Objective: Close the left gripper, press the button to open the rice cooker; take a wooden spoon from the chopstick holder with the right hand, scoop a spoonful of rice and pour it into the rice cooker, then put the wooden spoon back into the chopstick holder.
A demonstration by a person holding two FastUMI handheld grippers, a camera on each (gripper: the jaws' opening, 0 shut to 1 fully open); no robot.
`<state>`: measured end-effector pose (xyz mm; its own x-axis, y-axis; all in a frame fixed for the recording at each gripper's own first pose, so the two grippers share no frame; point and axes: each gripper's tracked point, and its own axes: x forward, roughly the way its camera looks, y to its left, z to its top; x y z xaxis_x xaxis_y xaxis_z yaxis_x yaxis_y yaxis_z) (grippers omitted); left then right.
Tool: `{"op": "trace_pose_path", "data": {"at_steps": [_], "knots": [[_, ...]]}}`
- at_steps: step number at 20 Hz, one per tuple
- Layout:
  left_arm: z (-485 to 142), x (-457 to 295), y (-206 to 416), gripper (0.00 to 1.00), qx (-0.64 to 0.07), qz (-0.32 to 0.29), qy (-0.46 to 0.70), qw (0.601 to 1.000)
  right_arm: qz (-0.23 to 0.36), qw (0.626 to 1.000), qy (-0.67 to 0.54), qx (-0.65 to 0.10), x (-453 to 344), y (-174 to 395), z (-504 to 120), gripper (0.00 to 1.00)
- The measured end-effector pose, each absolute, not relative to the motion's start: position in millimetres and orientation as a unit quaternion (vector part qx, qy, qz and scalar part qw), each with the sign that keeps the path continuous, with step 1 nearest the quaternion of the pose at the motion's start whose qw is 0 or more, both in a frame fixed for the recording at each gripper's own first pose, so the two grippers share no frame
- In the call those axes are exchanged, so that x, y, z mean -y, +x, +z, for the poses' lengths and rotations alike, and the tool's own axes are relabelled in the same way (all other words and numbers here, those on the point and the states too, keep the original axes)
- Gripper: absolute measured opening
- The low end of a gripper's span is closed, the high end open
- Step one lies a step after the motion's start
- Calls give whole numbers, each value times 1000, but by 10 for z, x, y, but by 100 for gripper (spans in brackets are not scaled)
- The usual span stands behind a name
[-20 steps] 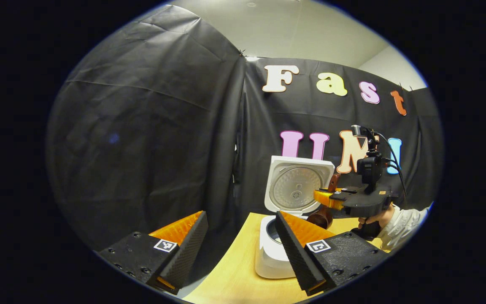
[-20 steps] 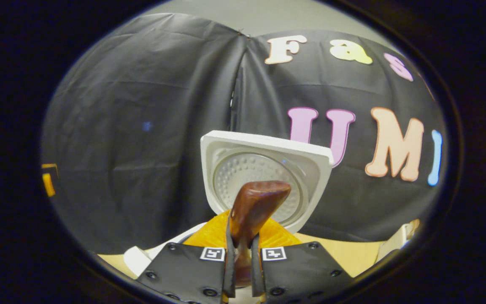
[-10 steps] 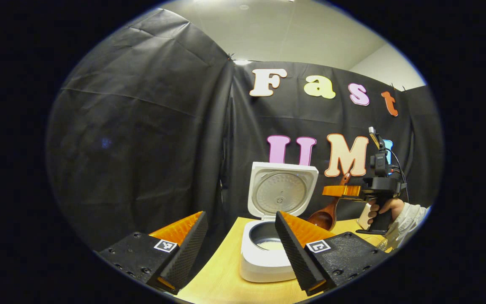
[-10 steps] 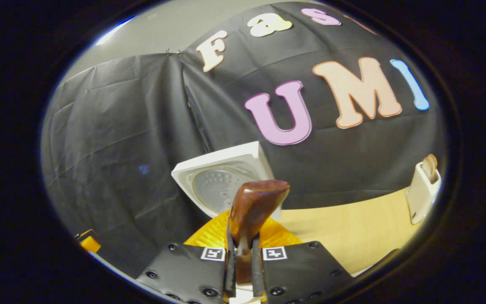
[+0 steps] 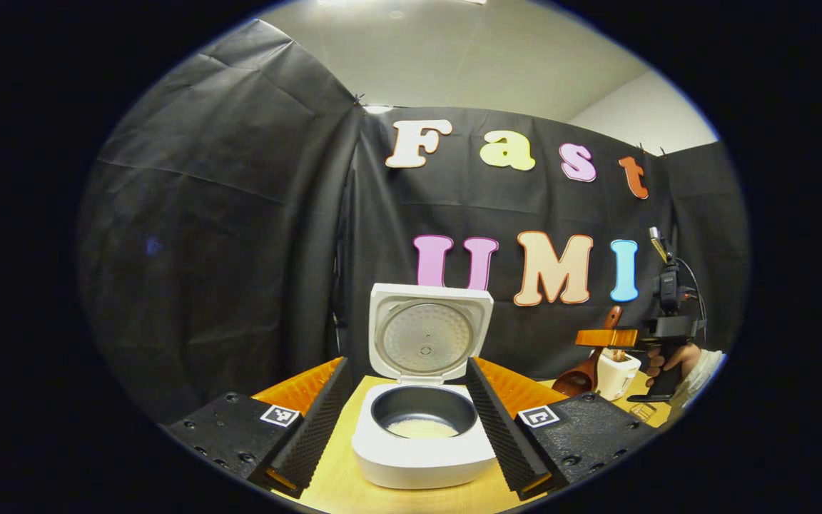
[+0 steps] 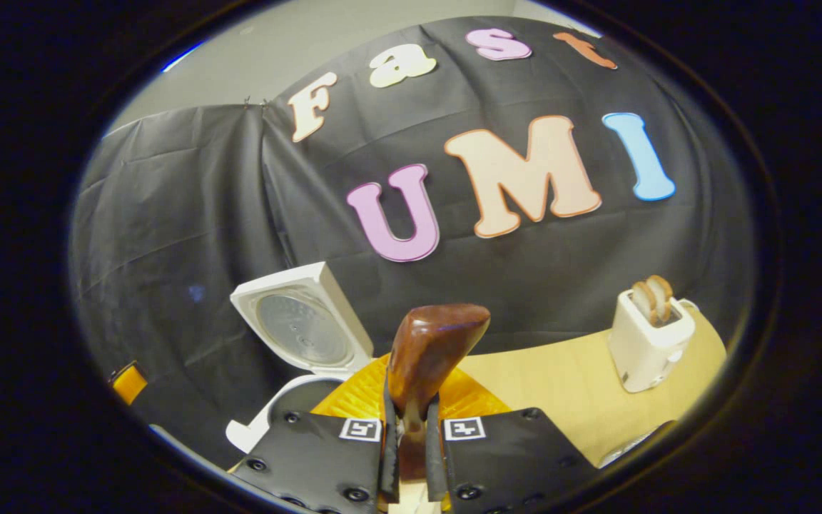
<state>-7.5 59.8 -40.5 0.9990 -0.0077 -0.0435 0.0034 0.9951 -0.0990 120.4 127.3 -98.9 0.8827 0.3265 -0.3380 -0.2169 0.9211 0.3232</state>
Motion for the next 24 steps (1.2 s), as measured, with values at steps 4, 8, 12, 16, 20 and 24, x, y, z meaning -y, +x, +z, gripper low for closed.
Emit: {"op": "trace_pose_path", "data": {"at_steps": [4, 8, 12, 16, 20, 24], "knots": [[-369, -387, 48, 92, -16, -15, -51, 998, 95, 970, 120, -190, -687, 1117, -1012, 16], [-317, -168, 129, 95, -12, -29, -50, 998, 48, 974, 116, -191, -83, 1008, -1056, 17], [-300, 86, 188, 95, -13, -46, -49, 998, 8, 974, 109, -197, 440, 913, -1184, 17], [-257, 281, 213, 95, -12, -60, -44, 997, -23, 973, 104, -204, 890, 770, -1347, 17], [-249, 420, 205, 95, -13, -69, -40, 997, -48, 969, 99, -221, 1231, 650, -1604, 17], [-267, 507, 207, 95, -22, -72, -37, 996, -68, 964, 105, -235, 1446, 607, -1844, 17]]}}
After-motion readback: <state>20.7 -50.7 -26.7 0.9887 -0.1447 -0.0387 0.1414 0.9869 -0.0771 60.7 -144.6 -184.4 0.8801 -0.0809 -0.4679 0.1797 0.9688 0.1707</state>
